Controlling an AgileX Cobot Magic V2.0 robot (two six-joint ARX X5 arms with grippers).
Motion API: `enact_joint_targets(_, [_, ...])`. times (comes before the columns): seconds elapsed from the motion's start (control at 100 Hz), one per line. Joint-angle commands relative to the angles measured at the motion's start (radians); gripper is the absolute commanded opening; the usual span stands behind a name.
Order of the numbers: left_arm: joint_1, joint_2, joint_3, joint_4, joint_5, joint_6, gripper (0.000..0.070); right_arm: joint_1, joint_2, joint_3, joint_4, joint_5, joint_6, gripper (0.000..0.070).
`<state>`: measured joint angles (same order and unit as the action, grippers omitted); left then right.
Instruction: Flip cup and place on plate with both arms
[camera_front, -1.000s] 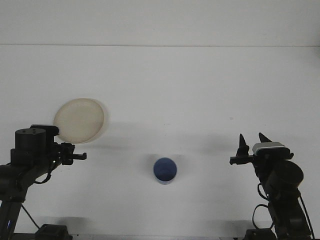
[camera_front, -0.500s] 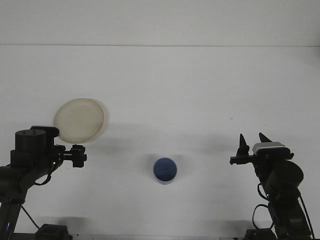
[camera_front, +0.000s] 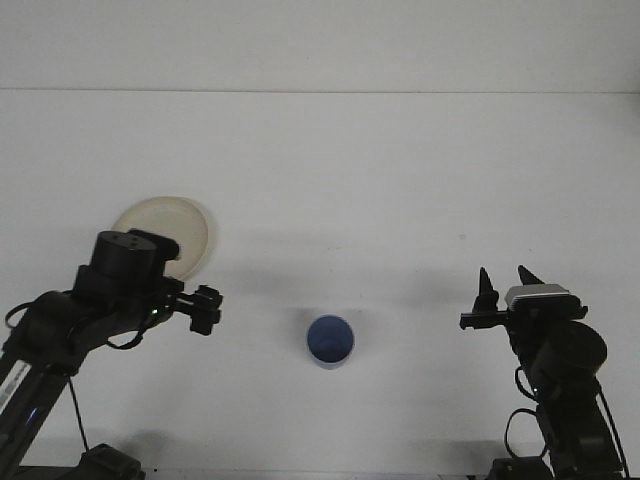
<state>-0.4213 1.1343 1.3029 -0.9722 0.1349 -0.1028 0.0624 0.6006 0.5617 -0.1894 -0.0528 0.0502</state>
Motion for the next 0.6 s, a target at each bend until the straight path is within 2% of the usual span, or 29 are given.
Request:
enact_joint_targets(0.0, [-0.061, 0.058, 0.032, 0.009, 0.006, -0.023, 0.0502, 0.0, 0.002, 0.001, 0.01, 0.001, 0.002, 0.0421])
enact_joint_targets(0.26, [-0.27, 0.299, 0.136, 0.04, 0.005, -0.045, 0.0501, 0.0, 0.002, 0.001, 0.01, 0.001, 0.002, 0.0421])
enact_joint_targets(0.59, [-0.418, 0.514, 0.264, 0.035, 0.005, -0.041, 0.0502, 0.0, 0.002, 0.001, 0.01, 0.001, 0.002, 0.0421])
